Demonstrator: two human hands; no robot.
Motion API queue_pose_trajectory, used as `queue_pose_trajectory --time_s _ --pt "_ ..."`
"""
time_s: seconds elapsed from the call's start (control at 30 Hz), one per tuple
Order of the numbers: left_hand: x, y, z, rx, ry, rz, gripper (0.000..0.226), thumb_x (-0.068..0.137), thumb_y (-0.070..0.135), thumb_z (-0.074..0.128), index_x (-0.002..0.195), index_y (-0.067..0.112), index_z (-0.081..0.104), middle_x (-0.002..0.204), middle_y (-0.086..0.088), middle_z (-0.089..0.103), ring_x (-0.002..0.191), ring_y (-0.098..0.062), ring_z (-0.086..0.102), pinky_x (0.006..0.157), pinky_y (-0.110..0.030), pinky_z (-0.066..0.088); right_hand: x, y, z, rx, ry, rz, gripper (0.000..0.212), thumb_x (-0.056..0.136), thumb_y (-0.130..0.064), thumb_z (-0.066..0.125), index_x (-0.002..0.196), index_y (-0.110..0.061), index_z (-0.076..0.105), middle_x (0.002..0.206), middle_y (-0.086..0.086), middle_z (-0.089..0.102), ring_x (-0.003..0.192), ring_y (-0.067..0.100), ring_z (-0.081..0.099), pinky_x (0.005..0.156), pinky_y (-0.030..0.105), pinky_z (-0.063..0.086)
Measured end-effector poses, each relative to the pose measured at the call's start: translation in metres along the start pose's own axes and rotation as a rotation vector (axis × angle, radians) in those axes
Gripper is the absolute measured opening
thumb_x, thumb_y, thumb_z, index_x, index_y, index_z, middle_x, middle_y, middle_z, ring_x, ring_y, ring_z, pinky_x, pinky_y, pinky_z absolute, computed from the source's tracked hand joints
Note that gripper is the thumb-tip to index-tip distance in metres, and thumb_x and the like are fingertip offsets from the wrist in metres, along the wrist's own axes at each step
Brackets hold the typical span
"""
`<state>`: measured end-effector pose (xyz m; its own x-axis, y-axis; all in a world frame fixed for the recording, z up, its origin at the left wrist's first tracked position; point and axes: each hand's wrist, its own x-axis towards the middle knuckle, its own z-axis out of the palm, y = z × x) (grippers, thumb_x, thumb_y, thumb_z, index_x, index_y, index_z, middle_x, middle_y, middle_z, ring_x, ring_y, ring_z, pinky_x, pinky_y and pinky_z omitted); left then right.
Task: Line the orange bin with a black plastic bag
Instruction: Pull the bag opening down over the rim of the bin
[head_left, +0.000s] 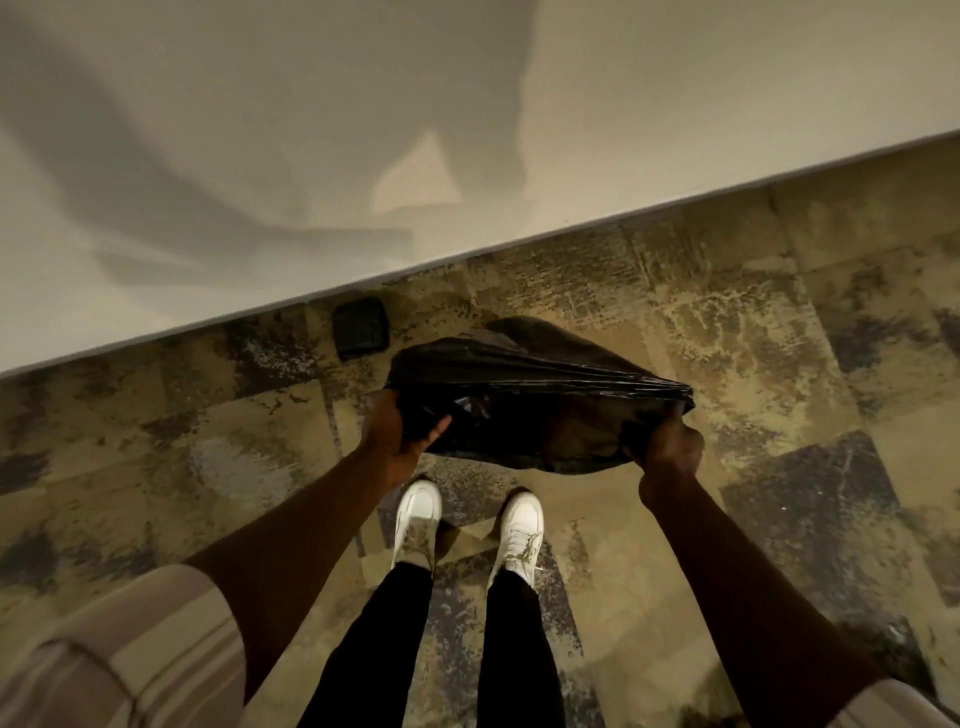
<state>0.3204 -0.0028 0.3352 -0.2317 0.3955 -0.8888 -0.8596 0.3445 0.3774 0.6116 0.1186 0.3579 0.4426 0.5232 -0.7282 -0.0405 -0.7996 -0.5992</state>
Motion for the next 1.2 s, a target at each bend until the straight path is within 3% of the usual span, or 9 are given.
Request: queue_pose_trajectory --time_s 0.1,0.4,0.53,0.63,0.7,0.83,0.97,1.13,1.2 --pt "0.027 -0.01 -0.004 0.015 0.033 -0.036 0.026 0.11 0.032 0.048 0.116 0.02 0.07 0.12 -0.011 0.074 0.104 -0.03 0.072 0.066 -0.036 0.066 0.019 0.012 0.008 -0.031 0.005 0.039 0.051 0.101 -0.056 0.06 0.113 -0.006 0.061 0.102 0.012 0.067 0.089 0.033 0.07 0.054 0.038 0.06" --pt "0.099 -0.047 -0.038 0.122 0.172 -0.095 0.023 0.106 0.036 0.057 0.116 0.02 0.069 0.113 -0.007 0.074 0.094 -0.027 0.071 0.058 -0.033 0.061 0.072 0.06 0.029 -0.161 0.012 0.117 0.071 0.102 -0.061 0.053 0.143 -0.003 0.056 0.137 0.021 0.06 0.116 0.046 0.064 0.065 0.045 0.06" --pt "0.108 -0.066 -0.055 0.152 0.195 -0.132 0.019 0.107 0.036 0.056 0.107 0.022 0.069 0.11 -0.006 0.073 0.093 -0.024 0.069 0.057 -0.031 0.06 0.082 0.077 0.022 -0.197 0.012 0.13 0.064 0.102 -0.062 0.053 0.13 -0.005 0.062 0.125 0.021 0.065 0.097 0.041 0.068 0.057 0.038 0.056" --pt "0.111 -0.076 -0.06 0.145 0.192 -0.133 0.024 0.107 0.036 0.056 0.12 0.021 0.068 0.118 -0.006 0.072 0.099 -0.025 0.069 0.062 -0.031 0.059 0.086 0.084 0.015 -0.204 0.015 0.152 0.058 0.101 -0.063 0.054 0.119 -0.008 0.062 0.118 0.018 0.066 0.086 0.034 0.068 0.052 0.034 0.055" --pt "0.115 -0.081 -0.059 0.114 0.172 -0.128 0.028 0.107 0.037 0.055 0.126 0.021 0.068 0.121 -0.007 0.074 0.102 -0.026 0.071 0.062 -0.031 0.062 0.089 0.088 0.012 -0.203 0.016 0.17 0.06 0.101 -0.063 0.055 0.12 -0.007 0.061 0.119 0.018 0.064 0.09 0.034 0.067 0.052 0.034 0.055" --pt "0.126 -0.088 -0.051 0.014 0.148 -0.083 0.025 0.106 0.036 0.053 0.115 0.023 0.073 0.119 -0.007 0.077 0.108 -0.028 0.071 0.071 -0.038 0.062 0.098 0.094 0.018 -0.21 0.013 0.155 0.057 0.101 -0.062 0.056 0.113 -0.006 0.058 0.122 0.02 0.061 0.102 0.038 0.064 0.052 0.038 0.059" --pt "0.142 -0.092 -0.043 -0.04 0.12 -0.069 0.03 0.104 0.042 0.052 0.118 0.025 0.073 0.124 -0.007 0.075 0.116 -0.03 0.068 0.075 -0.039 0.061 0.109 0.097 0.035 0.033 -0.044 0.296 0.043 0.1 -0.048 0.068 0.099 -0.005 0.058 0.118 0.019 0.065 0.106 0.041 0.068 0.05 0.042 0.064" --pt "0.165 -0.09 -0.035 -0.118 0.083 -0.003 0.035 0.107 0.044 0.045 0.115 0.025 0.073 0.122 -0.007 0.075 0.112 -0.028 0.067 0.074 -0.038 0.058 0.129 0.098 0.068 0.053 0.014 0.208 0.03 0.1 -0.026 0.073 0.085 -0.005 0.057 0.095 0.018 0.07 0.08 0.034 0.072 0.075 0.055 0.065" --pt "0.17 -0.085 -0.032 -0.164 0.09 0.029 0.035 0.106 0.044 0.045 0.112 0.025 0.074 0.115 -0.005 0.077 0.109 -0.029 0.068 0.071 -0.035 0.062 0.134 0.093 0.077 0.044 0.008 0.146 0.026 0.096 -0.021 0.076 0.084 -0.005 0.06 0.089 0.017 0.072 0.068 0.029 0.071 0.068 0.047 0.064"
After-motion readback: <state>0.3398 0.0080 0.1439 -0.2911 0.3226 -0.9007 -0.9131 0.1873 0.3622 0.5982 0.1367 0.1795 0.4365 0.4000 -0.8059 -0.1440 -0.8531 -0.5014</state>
